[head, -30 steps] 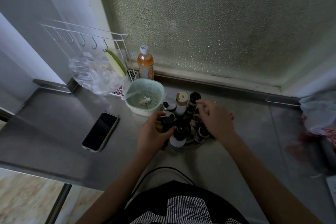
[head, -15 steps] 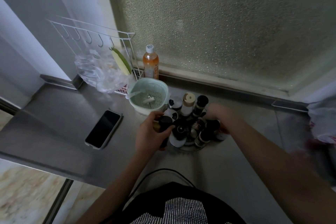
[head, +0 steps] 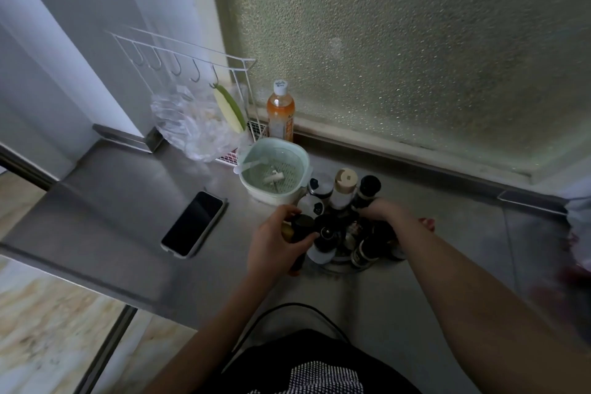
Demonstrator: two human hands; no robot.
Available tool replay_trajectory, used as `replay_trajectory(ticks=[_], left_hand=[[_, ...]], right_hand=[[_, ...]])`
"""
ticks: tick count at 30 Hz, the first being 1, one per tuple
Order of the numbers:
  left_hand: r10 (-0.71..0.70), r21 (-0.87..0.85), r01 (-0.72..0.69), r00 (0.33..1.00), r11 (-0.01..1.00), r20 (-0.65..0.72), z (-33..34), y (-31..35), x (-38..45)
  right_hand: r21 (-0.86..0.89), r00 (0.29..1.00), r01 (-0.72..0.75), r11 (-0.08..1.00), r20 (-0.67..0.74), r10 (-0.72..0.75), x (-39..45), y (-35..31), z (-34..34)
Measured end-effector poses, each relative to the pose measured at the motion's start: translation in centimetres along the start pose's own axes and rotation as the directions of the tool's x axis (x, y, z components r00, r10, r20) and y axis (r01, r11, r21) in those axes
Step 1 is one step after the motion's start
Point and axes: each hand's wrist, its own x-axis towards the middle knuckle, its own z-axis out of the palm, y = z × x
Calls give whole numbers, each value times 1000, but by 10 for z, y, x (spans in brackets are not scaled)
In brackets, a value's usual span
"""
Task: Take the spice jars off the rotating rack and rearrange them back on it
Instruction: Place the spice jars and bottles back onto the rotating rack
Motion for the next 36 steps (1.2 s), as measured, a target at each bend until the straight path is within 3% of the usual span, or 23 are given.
replay_trajectory(ticks=[9, 14, 17, 25, 28, 30, 31, 33, 35, 36], left_hand=[[-6, 25, 6, 1000, 1000, 13, 4, -5, 0], [0, 16, 0, 1000, 1000, 5, 5, -2, 2], [-1, 1, 1, 1000, 1000, -3, 4, 2, 2], [18, 6, -17, 999, 1000, -27, 2, 8, 1], [20, 8, -20, 999, 1000, -33, 1, 6, 1], [14, 9, -13, 999, 1000, -32, 0, 5, 0], [9, 6, -9, 999, 1000, -31, 0, 5, 0], [6, 0, -6, 1000, 1000, -31, 0, 4, 0], [5, 2, -5, 999, 1000, -32, 0, 6, 0], [5, 2, -5, 999, 1000, -32, -1, 7, 1]], right_hand=[[201, 989, 125, 972, -98, -107, -26, 2, -15], [126, 938, 240, 963, -286, -197, -51, 4, -16], [74, 879, 375, 924, -345, -329, -60, 0, -11], [154, 845, 530, 834, -179, -504, -58, -15, 5], [141, 788, 551, 823, -412, -457, -58, -10, -13], [2, 691, 518, 855, -589, -418, -56, -8, -28], [-92, 686, 478, 874, -582, -437, -53, -8, -34], [-252, 776, 389, 886, -430, -462, -48, -10, -36], [-233, 849, 360, 903, -320, -421, -42, -10, -29], [-220, 847, 362, 906, -328, -418, -40, -9, -26]])
